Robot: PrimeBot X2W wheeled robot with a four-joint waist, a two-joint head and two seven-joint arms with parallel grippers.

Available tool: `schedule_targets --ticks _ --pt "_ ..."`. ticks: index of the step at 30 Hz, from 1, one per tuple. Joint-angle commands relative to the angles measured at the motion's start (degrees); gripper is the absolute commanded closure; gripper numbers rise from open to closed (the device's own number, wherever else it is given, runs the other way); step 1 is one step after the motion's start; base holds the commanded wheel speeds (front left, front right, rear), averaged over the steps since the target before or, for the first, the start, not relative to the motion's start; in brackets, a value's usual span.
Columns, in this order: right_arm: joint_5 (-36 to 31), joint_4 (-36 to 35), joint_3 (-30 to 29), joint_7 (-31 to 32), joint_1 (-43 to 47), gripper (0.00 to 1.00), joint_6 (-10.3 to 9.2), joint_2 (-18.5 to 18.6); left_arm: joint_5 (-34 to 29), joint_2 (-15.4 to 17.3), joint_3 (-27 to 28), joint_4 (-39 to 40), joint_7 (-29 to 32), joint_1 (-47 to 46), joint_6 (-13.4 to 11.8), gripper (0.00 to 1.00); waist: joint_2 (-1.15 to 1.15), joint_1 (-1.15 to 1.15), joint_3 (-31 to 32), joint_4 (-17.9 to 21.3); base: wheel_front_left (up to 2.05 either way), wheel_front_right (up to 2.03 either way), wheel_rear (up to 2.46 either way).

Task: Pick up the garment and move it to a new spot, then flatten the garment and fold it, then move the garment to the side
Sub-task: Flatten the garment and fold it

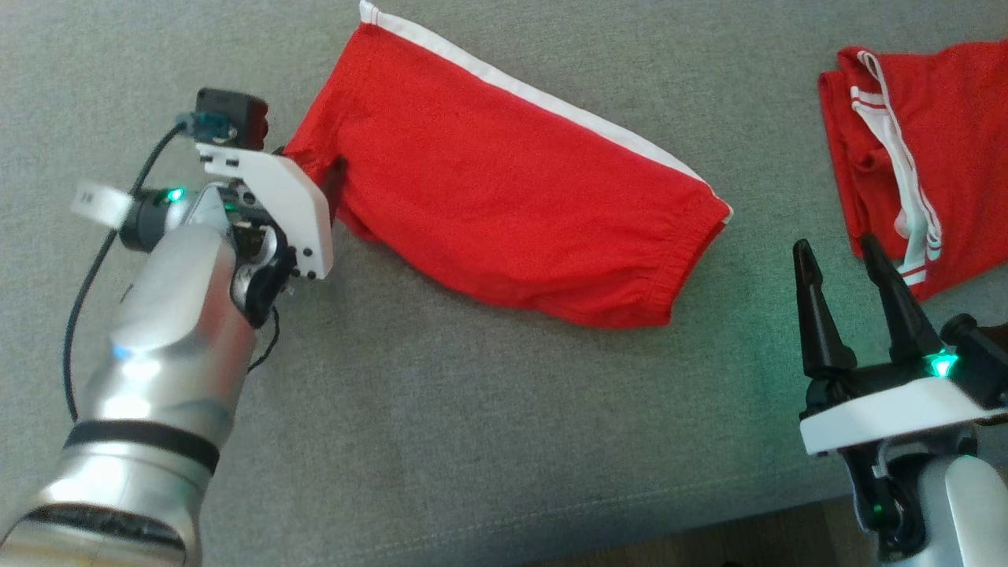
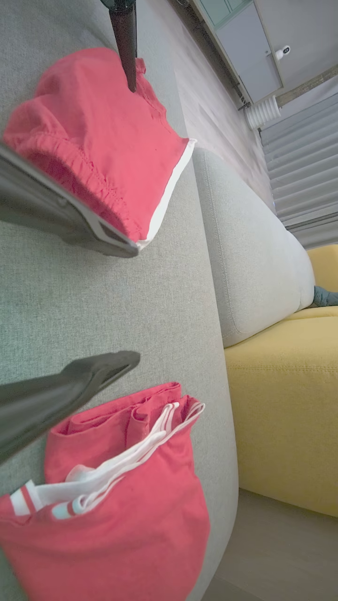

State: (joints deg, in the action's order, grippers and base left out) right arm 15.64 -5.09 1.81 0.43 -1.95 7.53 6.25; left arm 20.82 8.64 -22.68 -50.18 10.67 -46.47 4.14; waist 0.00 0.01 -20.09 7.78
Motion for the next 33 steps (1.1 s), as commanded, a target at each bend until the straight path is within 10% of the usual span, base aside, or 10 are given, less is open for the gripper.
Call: schedule_targets --ticks 1,6,8,9,31,32,33 --pt "0.4 -1.7 1.0 -0.5 -1.2 0.0 -0.04 0.3 -0.3 1.2 0.7 -0.8 0.9 -2.7 0.5 0.0 0.0 -0.01 0.0 0.0 0.0 0.0 0.0" --pt "0.9 -1.6 1.1 -0.4 -1.5 0.0 -0.04 0.3 -1.1 0.2 -1.6 -6.4 3.4 -4.8 1.2 0.04 0.0 -0.01 0.0 0.1 0.0 0.0 0.0" --pt "0.9 -1.5 1.0 -0.3 -1.5 0.0 -0.04 0.3 -1.5 -0.3 -2.1 -7.4 2.7 -5.4 1.0 0.87 0.0 -0.01 0.1 0.0 0.0 0.0 0.0" --pt "1.0 -1.5 0.9 -0.3 -1.5 0.0 -0.04 0.3 -1.7 -0.4 -2.3 -7.6 1.9 -5.5 0.8 1.0 0.0 -0.01 0.3 0.0 0.0 0.0 0.0" --pt "0.3 -1.8 -1.5 2.7 4.4 0.0 -0.04 -0.1 6.2 -1.2 3.2 10.8 -10.6 22.7 -7.9 1.0 0.0 -0.01 10.4 -6.7 0.0 0.0 0.0" --pt "0.3 -1.9 -1.5 2.8 4.5 0.0 -0.04 0.0 6.8 -1.3 3.4 12.5 -10.1 24.2 -8.2 0.89 0.0 -0.01 10.6 -6.8 0.0 0.0 0.0" --pt "0.2 -2.1 -1.5 3.1 4.6 0.0 -0.04 0.0 7.2 -1.3 3.7 14.4 -9.8 25.6 -8.5 0.14 0.0 -0.01 10.8 -6.8 0.0 0.0 0.0"
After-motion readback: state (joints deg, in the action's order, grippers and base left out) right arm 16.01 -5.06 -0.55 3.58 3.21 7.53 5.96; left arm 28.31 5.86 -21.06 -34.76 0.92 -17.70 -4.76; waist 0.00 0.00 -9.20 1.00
